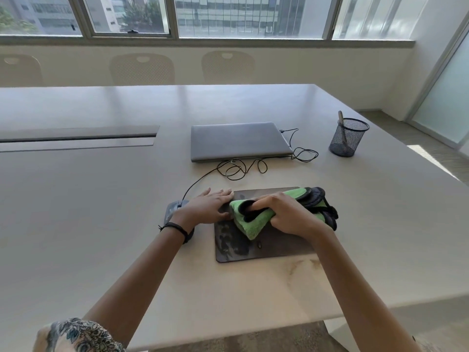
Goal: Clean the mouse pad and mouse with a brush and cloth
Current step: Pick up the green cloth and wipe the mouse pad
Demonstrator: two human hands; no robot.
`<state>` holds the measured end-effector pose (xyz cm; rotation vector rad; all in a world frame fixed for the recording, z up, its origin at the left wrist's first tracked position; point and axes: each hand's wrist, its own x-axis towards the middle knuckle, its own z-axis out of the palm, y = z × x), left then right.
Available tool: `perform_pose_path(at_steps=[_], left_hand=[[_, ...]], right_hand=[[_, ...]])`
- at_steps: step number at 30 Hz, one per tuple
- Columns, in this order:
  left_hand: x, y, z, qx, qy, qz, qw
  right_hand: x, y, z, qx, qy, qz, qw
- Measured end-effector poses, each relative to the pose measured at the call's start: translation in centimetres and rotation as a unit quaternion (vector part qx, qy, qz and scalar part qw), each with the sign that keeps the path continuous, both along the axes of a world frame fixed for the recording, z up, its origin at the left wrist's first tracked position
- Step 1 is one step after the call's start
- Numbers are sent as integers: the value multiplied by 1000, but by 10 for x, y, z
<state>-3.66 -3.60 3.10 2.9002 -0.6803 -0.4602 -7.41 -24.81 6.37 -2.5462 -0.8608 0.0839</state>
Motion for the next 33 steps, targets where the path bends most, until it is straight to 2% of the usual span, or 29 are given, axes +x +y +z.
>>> perform_pose_path(at_steps=[7, 13, 22, 26, 29, 33], left_hand=[[3, 4, 1, 23, 42, -8, 999], [11, 3, 11, 15, 83, 1, 996], [11, 3, 11, -3, 82, 8, 997], [7, 5, 13, -46, 104, 13, 993], [0, 9, 20, -83, 113, 30, 990], [-8, 13, 18, -33, 115, 29, 992]], right_hand=[[-9, -7, -5, 19, 58, 59, 996], [-17, -11, -1, -24, 90, 74, 993], [-18, -25, 12, -79, 121, 95, 985], [-18, -33, 18, -74, 72, 50, 993], [-12, -29, 19, -29, 5, -2, 1000], [2, -7, 19, 13, -60, -51, 997]])
